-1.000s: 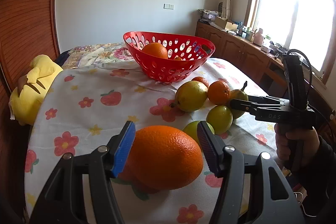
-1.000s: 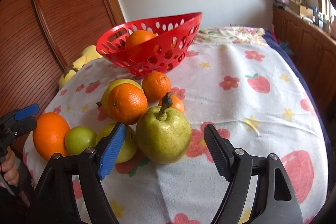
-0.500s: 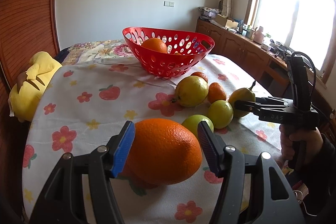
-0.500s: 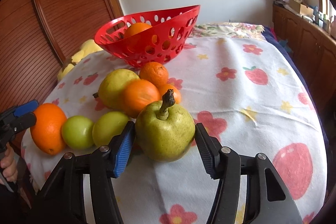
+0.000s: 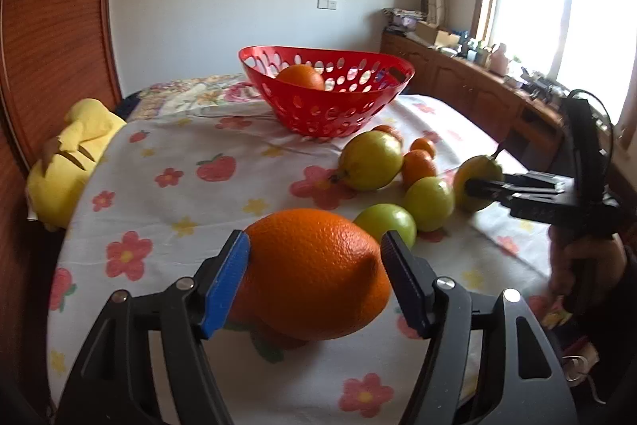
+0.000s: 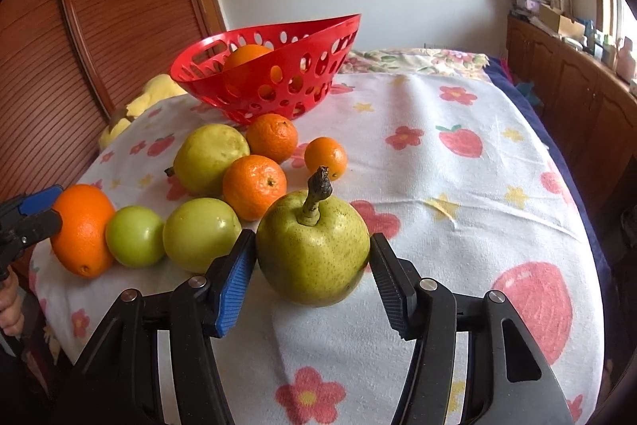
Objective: Organize fruits
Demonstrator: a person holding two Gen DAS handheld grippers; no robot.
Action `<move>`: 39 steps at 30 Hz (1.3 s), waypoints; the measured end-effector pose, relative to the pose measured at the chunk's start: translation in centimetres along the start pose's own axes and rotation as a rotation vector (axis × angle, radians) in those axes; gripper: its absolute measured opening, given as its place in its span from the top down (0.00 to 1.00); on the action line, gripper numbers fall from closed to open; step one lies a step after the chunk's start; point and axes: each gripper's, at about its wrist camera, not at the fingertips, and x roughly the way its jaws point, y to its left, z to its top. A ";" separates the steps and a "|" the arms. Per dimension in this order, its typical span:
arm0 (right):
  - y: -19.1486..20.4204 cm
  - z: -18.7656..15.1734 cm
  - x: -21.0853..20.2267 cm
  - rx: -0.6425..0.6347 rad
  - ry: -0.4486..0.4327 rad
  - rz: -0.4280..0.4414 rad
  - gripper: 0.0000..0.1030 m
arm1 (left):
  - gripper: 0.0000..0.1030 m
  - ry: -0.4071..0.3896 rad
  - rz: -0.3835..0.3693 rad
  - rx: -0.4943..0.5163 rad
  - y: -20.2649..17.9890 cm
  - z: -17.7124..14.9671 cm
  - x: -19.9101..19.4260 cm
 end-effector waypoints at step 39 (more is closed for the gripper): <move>-0.2 -0.4 0.3 -0.016 -0.020 -0.030 0.42 | 0.10 0.035 0.032 0.048 0.3 -0.6 2.9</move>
